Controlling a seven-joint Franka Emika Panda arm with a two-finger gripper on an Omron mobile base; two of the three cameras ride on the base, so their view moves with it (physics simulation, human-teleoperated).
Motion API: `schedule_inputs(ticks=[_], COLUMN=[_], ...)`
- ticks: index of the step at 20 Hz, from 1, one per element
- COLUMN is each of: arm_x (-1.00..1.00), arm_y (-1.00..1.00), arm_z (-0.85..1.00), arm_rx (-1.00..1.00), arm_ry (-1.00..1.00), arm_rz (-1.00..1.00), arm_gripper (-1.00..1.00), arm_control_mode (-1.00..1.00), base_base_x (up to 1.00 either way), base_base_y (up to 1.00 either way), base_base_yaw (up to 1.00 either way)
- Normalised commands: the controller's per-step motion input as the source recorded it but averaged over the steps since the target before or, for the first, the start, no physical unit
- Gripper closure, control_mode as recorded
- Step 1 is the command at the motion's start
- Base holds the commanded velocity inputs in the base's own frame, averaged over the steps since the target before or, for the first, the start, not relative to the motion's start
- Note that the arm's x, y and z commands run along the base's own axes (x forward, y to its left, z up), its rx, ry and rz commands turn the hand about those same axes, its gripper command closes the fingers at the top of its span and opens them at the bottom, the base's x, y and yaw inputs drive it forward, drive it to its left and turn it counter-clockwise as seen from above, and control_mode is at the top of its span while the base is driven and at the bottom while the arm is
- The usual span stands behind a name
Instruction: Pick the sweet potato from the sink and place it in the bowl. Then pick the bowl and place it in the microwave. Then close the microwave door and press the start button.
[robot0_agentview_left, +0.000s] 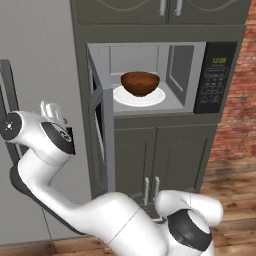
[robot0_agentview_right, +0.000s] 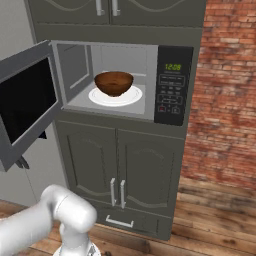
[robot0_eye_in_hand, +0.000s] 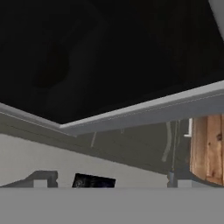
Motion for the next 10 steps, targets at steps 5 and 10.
schedule_inputs(ticks=[5,10], arm_x=[0.69,0.62], arm_y=[-0.41,-0.79], arm_z=[0.00,-0.01], arm_rx=[0.00,0.00], arm_ry=[0.00,0.00], arm_rz=[-0.23,-0.17], arm_gripper=[-1.00,-1.00], arm_control_mode=[-1.00,-1.00], base_base_x=[0.00,0.00], base_base_y=[0.00,0.00], base_base_yaw=[0.00,0.00])
